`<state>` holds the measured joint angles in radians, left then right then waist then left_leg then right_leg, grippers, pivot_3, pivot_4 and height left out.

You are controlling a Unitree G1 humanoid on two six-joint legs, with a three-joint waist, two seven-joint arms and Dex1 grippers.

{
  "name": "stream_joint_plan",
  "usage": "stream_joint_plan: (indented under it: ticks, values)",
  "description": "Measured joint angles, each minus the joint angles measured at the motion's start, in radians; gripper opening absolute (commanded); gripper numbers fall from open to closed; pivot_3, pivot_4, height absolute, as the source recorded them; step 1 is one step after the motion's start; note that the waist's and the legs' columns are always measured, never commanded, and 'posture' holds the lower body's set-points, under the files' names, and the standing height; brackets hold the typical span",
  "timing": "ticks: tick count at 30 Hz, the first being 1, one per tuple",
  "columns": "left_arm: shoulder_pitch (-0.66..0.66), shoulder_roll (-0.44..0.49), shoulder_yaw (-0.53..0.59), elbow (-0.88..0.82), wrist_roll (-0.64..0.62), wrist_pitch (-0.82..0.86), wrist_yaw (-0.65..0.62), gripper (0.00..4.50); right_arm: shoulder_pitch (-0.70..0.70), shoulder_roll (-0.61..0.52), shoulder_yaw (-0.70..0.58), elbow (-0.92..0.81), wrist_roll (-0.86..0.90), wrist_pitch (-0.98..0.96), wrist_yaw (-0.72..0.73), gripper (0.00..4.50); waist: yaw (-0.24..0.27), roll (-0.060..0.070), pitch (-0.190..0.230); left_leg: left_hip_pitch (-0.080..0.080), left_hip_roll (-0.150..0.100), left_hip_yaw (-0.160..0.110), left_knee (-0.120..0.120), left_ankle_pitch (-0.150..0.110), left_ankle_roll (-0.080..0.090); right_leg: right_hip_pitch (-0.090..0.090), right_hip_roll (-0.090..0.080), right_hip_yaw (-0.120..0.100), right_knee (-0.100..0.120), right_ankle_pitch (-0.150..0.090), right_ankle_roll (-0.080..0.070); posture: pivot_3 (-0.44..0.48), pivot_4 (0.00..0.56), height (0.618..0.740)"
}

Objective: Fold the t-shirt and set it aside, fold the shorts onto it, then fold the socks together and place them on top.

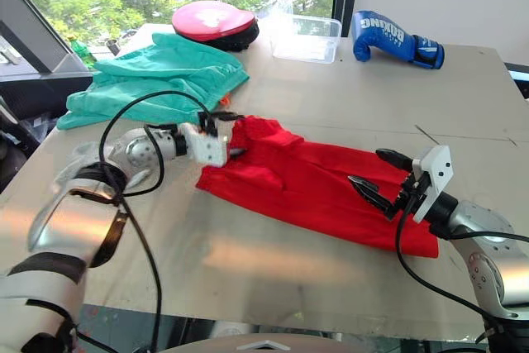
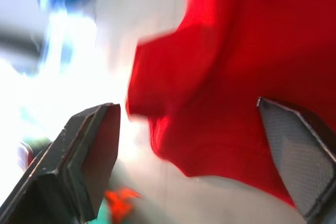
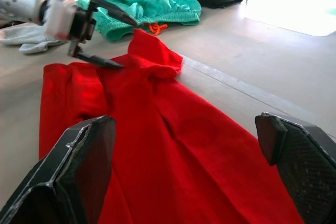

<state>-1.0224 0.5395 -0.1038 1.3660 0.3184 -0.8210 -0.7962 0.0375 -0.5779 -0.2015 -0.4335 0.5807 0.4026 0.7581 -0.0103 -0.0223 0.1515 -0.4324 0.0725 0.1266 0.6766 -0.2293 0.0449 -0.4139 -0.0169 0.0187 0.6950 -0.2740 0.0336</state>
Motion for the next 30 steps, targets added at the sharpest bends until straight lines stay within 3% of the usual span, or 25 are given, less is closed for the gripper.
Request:
stream_joint_plan:
  ticks: [4,8,12,16,24,29,30]
  values:
    - [-0.075,-0.068,0.212,0.007,-0.268,0.476,-0.319,4.44,-0.002,-0.005,0.0,0.004,-0.009,0.0,0.0,4.5,-0.005,-0.001,0.001,-0.001,-0.001,-0.002,0.001,0.0,0.0,0.0,0.002,0.0,0.0,0.0,0.0,0.0,0.15,0.735]
    - [-0.171,-0.088,0.286,-0.014,-0.363,0.785,-0.378,4.44,-0.002,-0.005,-0.001,0.005,-0.01,0.0,0.0,4.5,-0.005,-0.001,0.001,-0.001,-0.001,-0.008,0.001,0.0,0.0,0.0,0.002,0.0,0.0,0.0,0.0,0.0,0.15,0.735]
    - [-0.22,-0.108,0.301,-0.021,-0.391,0.925,-0.379,4.44,0.001,-0.006,-0.002,0.004,-0.012,0.0,-0.001,4.5,-0.004,-0.001,0.001,-0.001,-0.001,-0.009,0.001,0.0,0.0,0.0,0.002,0.0,0.0,0.0,0.0,0.0,0.15,0.735]
    - [-0.252,-0.126,0.252,-0.021,-0.354,0.958,-0.378,4.44,0.007,-0.006,-0.003,0.004,-0.017,0.0,-0.002,4.5,-0.004,-0.001,0.001,-0.001,-0.002,-0.009,0.001,0.0,0.0,0.0,0.002,0.001,0.0,0.0,0.0,0.0,0.15,0.735]
    - [-0.252,-0.208,0.107,-0.012,-0.185,0.902,-0.132,4.44,0.018,0.008,-0.003,0.004,-0.029,-0.023,-0.018,4.5,-0.002,-0.001,0.001,-0.001,-0.002,-0.009,0.001,0.0,0.0,0.0,0.002,0.001,0.0,0.0,0.0,0.0,0.15,0.735]
    - [-0.251,-0.245,0.066,0.002,-0.129,0.906,-0.081,4.44,0.043,0.016,-0.002,0.004,-0.044,-0.044,-0.026,4.5,-0.002,-0.002,0.001,-0.001,-0.002,-0.008,0.001,0.0,0.0,0.0,0.002,0.001,0.0,0.0,0.0,0.0,0.15,0.735]
    - [-0.251,-0.248,0.054,0.003,-0.113,0.909,-0.081,3.92,0.054,0.021,-0.003,0.004,-0.047,-0.051,-0.029,4.5,-0.002,-0.002,0.001,-0.001,-0.002,-0.008,0.001,0.0,0.0,0.0,0.002,0.001,0.0,0.0,0.0,0.0,0.15,0.735]
